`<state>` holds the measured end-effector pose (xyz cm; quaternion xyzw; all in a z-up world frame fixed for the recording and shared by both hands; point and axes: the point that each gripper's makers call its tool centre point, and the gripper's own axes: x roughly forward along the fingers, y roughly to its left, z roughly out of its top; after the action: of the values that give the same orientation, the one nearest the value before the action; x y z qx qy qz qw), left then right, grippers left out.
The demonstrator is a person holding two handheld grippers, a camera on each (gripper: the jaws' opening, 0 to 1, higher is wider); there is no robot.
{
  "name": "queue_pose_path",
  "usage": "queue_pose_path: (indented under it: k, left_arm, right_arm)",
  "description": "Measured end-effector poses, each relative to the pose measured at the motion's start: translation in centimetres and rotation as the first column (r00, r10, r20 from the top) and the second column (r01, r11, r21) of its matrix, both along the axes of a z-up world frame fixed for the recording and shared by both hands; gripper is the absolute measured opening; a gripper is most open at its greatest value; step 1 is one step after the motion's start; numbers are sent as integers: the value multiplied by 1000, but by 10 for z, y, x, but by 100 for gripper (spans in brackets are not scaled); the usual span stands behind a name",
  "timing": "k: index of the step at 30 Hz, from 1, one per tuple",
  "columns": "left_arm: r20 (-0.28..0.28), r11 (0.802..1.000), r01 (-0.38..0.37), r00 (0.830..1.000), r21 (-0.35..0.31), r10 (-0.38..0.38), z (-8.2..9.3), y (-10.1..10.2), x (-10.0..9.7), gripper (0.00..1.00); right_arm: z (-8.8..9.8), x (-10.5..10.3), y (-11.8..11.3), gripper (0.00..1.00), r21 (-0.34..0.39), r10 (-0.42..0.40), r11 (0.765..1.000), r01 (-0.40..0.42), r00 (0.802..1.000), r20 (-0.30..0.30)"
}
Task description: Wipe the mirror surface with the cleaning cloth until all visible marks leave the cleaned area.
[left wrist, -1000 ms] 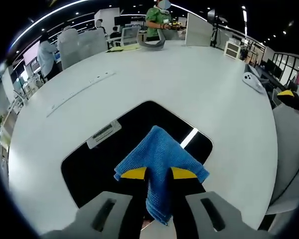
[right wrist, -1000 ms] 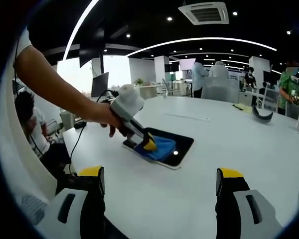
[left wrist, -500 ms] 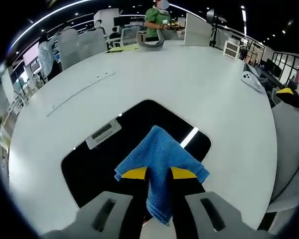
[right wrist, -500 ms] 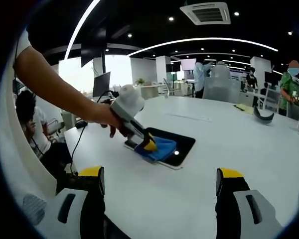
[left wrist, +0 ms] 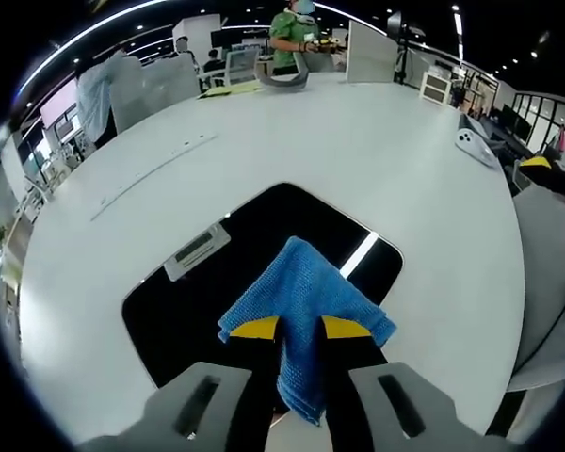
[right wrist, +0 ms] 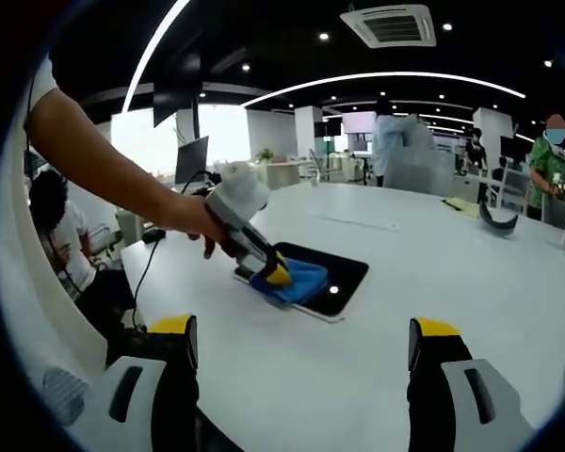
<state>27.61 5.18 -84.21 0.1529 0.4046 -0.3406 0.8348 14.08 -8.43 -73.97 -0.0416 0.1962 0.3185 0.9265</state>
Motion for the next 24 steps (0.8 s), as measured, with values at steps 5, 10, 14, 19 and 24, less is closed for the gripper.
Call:
queue_pose_path:
  k: [5, 10, 14, 19, 24]
  left_arm:
    - [2, 1000, -2, 1000, 8, 2, 0, 8, 0, 14]
    - [3, 1000, -1, 1000, 17, 1, 0, 14, -1, 14]
    - [0, 1000, -1, 1000, 23, 1, 0, 19, -2, 14]
    - [-6, 1000, 2, 1000, 30, -2, 0, 25, -2, 15]
    - [-6, 999, 0, 1000, 33, 0, 0, 30, -2, 15]
  right_arm:
    - [0, -1, 2, 93, -1, 4, 1000, -4, 1000, 1]
    - [0, -1, 2, 93, -2, 6, 1000, -6, 1000, 3]
    - [-1, -1, 2, 93, -3, 8, 1000, -8, 1000, 1]
    - [-1, -2, 4, 93, -3, 13, 1000, -13, 1000, 0]
    - [-2, -2, 5, 93, -8, 20, 1000, -20, 1000, -2]
